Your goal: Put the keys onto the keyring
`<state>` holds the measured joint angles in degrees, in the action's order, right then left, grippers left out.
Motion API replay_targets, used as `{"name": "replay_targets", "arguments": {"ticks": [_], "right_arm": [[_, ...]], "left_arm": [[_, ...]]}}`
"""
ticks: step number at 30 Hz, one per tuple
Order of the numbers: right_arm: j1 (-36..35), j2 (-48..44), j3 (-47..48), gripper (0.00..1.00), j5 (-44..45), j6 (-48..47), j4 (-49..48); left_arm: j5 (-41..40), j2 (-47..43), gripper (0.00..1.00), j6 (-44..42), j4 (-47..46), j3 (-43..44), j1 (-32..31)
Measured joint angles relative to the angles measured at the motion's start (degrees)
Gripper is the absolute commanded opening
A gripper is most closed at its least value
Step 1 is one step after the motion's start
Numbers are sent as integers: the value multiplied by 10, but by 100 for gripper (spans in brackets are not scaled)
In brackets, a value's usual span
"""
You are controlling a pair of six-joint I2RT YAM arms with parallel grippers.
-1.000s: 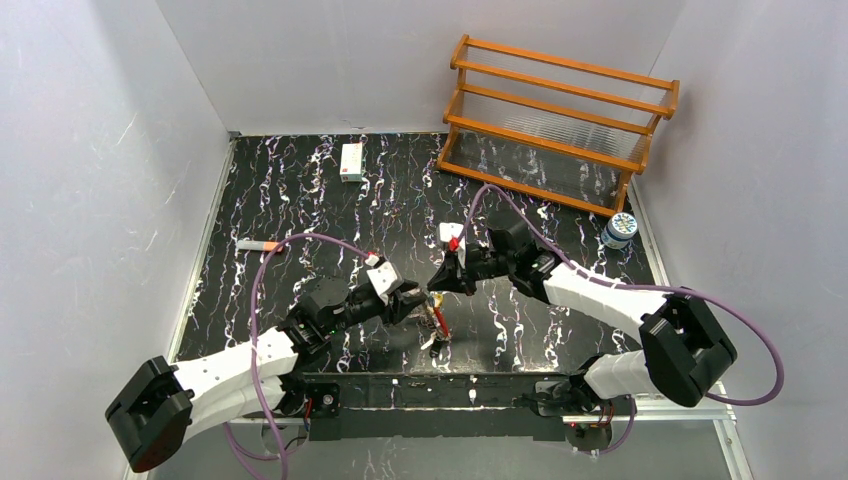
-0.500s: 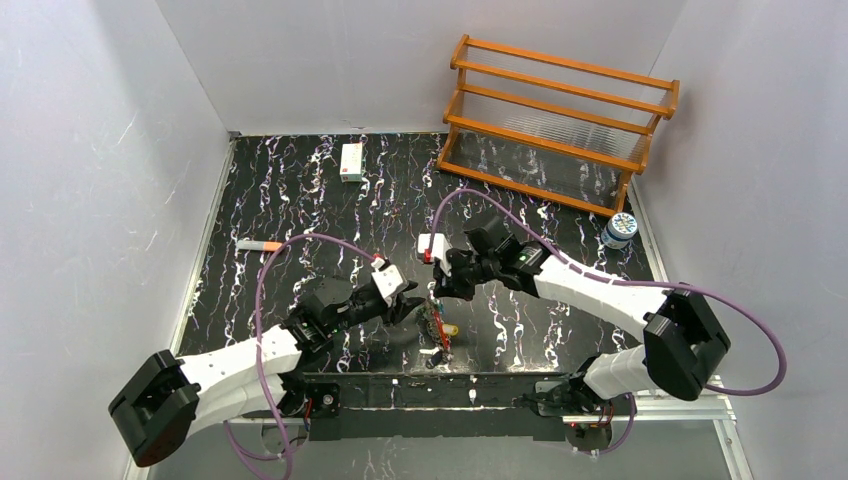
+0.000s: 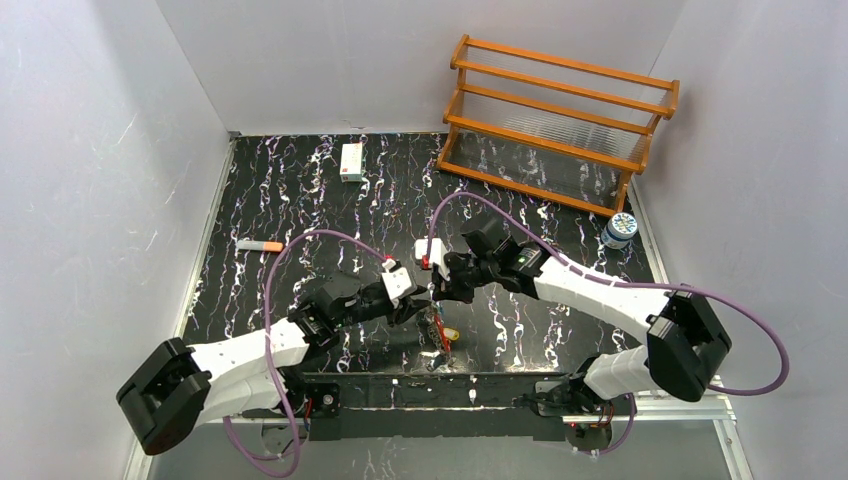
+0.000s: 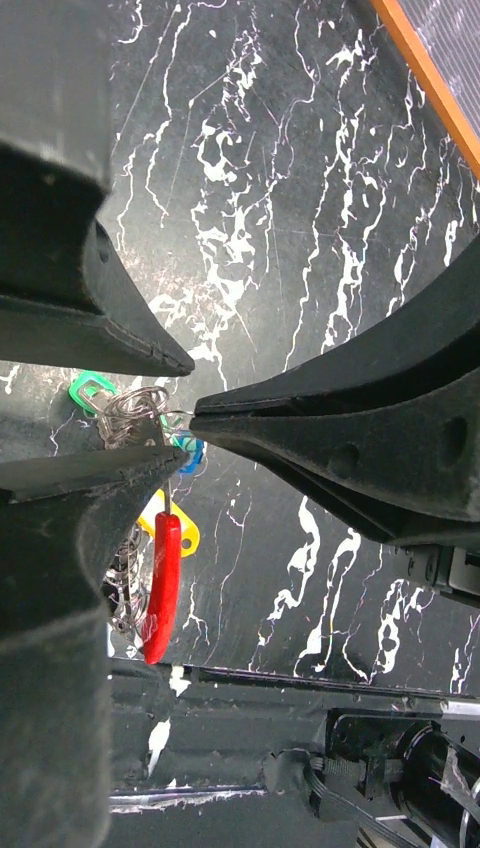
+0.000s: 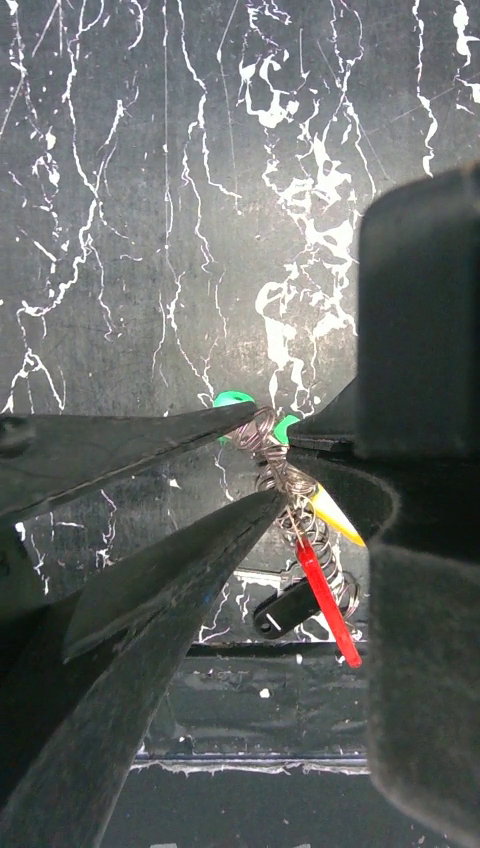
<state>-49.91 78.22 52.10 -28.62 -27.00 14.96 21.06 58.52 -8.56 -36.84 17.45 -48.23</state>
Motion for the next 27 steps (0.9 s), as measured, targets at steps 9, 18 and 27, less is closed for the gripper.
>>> {"name": "replay_targets", "arguments": {"ticks": [9, 18, 27], "right_arm": [[-11, -11, 0, 1, -4, -2, 0], [-14, -18, 6, 1, -4, -5, 2], [-17, -18, 10, 1, 7, -19, 11]], "left_arm": [[16, 17, 21, 0, -4, 8, 0], [19, 18, 20, 0, -4, 8, 0], [5, 17, 0, -2, 1, 8, 0]]}}
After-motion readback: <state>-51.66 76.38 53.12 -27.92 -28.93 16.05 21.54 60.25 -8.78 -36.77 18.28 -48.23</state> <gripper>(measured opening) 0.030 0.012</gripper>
